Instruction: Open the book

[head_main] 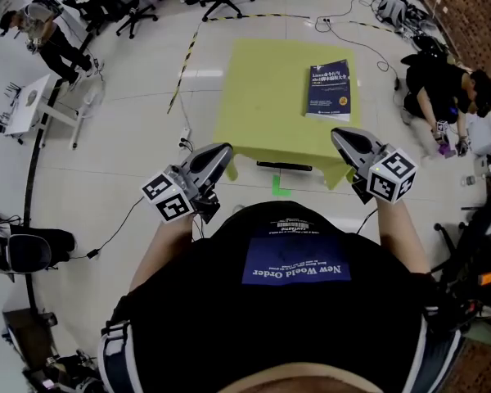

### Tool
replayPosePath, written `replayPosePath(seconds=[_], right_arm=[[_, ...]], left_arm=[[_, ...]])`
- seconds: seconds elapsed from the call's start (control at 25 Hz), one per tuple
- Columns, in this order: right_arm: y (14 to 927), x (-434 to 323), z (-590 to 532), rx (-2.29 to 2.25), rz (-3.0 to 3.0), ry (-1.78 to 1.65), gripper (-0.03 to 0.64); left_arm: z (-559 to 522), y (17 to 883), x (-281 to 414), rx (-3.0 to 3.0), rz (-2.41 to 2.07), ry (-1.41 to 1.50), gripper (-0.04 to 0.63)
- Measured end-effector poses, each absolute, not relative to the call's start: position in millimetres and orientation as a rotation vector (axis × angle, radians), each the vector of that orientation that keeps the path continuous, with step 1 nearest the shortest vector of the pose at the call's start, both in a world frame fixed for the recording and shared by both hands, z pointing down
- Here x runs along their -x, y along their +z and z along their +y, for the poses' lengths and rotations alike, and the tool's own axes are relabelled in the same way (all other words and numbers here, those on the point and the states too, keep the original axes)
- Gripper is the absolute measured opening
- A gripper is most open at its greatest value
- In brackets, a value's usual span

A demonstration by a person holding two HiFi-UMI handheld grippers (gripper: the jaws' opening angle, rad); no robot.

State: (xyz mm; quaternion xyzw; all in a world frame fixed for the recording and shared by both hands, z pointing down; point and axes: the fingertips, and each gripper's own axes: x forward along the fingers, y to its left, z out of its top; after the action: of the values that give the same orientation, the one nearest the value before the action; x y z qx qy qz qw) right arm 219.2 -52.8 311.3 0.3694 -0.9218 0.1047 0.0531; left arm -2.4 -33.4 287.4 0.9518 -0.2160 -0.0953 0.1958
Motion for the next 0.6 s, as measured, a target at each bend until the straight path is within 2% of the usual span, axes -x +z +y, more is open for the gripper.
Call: replayPosePath(seconds=[0.6], right_arm=[[285,-152,-205,-1.486,-2.655,0.329,-0.014]], left_arm=[[-234,277,71,-2.738,-0.231,-0.251,-0.005]])
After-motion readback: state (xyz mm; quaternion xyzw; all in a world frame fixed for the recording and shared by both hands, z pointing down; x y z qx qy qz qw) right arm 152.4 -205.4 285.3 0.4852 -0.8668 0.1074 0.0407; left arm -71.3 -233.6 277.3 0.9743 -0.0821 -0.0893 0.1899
